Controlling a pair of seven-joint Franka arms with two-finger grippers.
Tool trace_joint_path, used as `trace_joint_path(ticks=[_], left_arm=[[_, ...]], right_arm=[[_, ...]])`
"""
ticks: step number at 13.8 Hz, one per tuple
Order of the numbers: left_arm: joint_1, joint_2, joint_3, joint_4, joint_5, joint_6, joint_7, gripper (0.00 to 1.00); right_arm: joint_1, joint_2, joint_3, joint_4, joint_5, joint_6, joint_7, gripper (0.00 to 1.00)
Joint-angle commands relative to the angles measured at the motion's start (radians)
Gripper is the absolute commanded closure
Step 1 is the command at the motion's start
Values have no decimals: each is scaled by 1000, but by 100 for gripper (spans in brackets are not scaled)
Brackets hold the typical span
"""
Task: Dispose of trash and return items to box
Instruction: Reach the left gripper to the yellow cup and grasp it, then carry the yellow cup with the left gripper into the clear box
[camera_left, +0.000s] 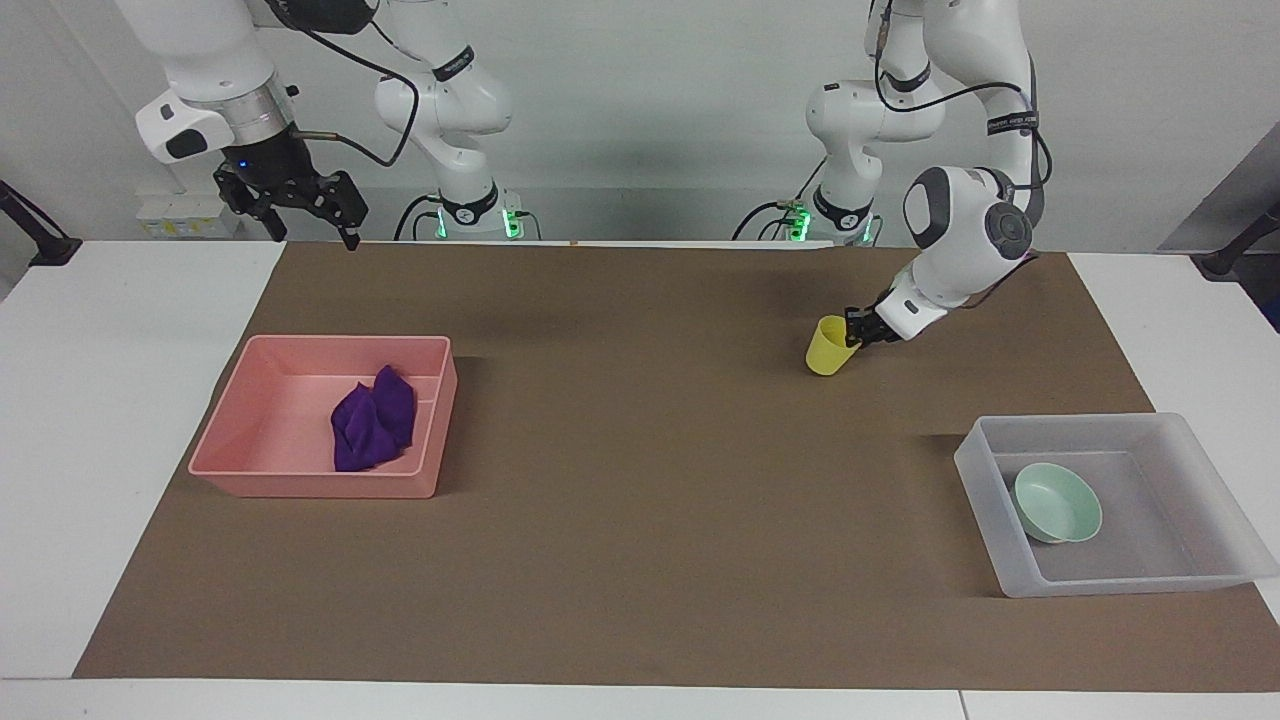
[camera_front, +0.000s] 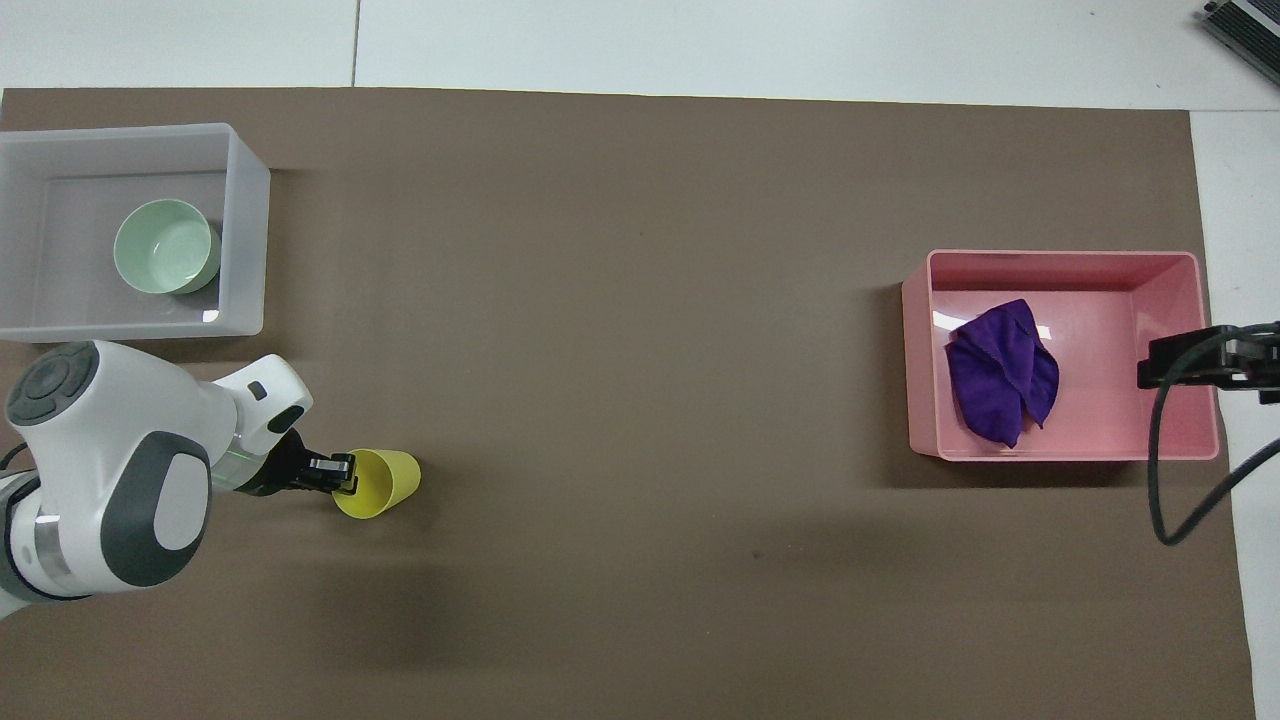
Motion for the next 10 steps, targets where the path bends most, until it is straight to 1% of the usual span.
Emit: trace_joint_path(ticks=[1,2,4,6,7,9,10], left_arm=[[-27,0,14,26,-15,-7,-60,100],[-19,0,17,71,-15,-49,-77,100],[7,-1,26,186,-1,-199,-103,100],[112,2,25,322,25,-330,-117,100],[148,6,25,390,38,-379,-114,100],[223,42,26,550,74,-453,-113,100],[250,78,26,641,74,-479,-114,100]], right_arm=[[-6,-9,7,-17,-5,11,-19,0],[-6,-9,7,-17,-5,11,-19,0],[-7,-13,7,-23,-3,9,-20,0],[-7,-15,7,-24,-3,5,-20,0],[-7,-15,7,-26,-3,11,-20,0],[-7,-14,7,-24,-3,8,-22,0],[-7,-15,7,-24,-3,5,-22,0]])
